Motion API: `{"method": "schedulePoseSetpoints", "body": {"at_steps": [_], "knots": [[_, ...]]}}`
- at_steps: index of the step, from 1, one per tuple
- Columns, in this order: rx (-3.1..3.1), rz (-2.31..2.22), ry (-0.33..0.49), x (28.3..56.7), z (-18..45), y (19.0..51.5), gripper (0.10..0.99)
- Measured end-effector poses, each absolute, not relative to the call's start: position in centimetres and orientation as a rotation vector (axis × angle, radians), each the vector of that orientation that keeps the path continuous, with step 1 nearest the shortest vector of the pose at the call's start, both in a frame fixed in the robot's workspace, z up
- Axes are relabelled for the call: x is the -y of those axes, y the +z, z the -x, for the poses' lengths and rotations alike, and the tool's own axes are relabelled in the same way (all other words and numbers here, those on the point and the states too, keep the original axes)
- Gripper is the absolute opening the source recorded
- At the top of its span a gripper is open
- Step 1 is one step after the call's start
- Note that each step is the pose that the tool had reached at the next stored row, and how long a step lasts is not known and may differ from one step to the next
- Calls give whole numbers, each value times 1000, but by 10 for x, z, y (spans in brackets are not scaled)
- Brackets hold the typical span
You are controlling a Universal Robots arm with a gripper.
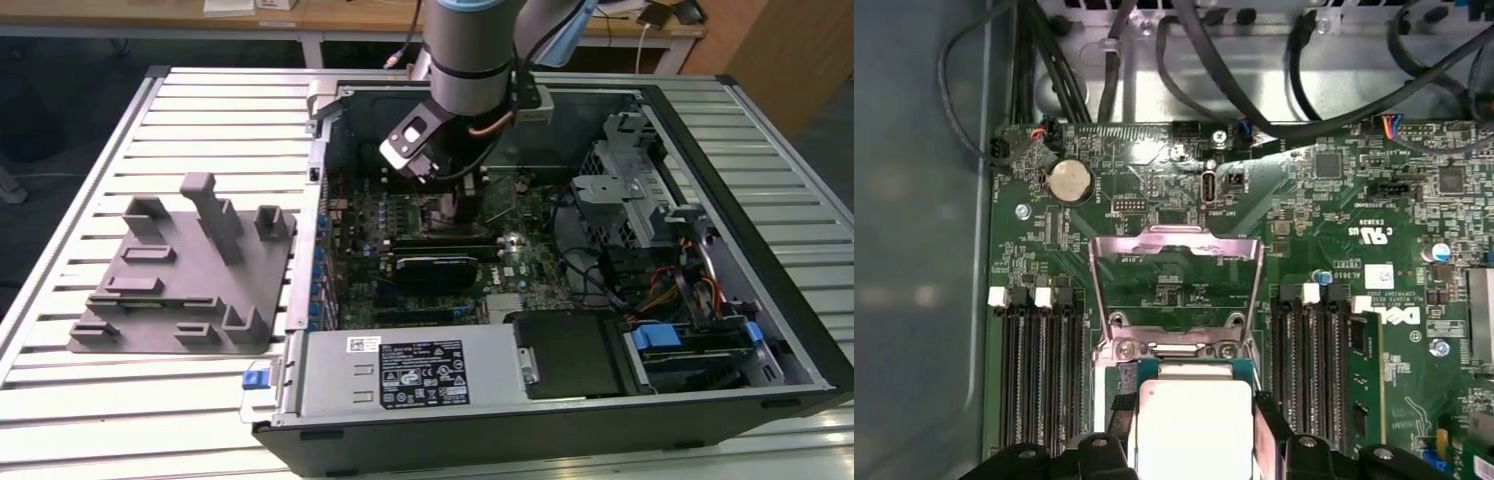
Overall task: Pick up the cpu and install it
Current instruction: 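Place the cpu into insertion slot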
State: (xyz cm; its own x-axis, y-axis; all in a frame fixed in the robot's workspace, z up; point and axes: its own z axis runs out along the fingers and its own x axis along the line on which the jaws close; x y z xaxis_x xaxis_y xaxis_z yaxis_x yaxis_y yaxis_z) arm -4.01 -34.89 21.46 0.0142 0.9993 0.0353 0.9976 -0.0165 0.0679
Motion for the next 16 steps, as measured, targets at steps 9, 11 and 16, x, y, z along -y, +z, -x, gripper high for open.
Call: {"method": "schedulePoseSetpoints", "body": {"at_steps": [9,11,16], "knots": [[-2195,-2212,113,346,45,209,541],[-2195,-2213,113,346,46,207,541],[-2196,-2213,111,346,47,202,541]]}}
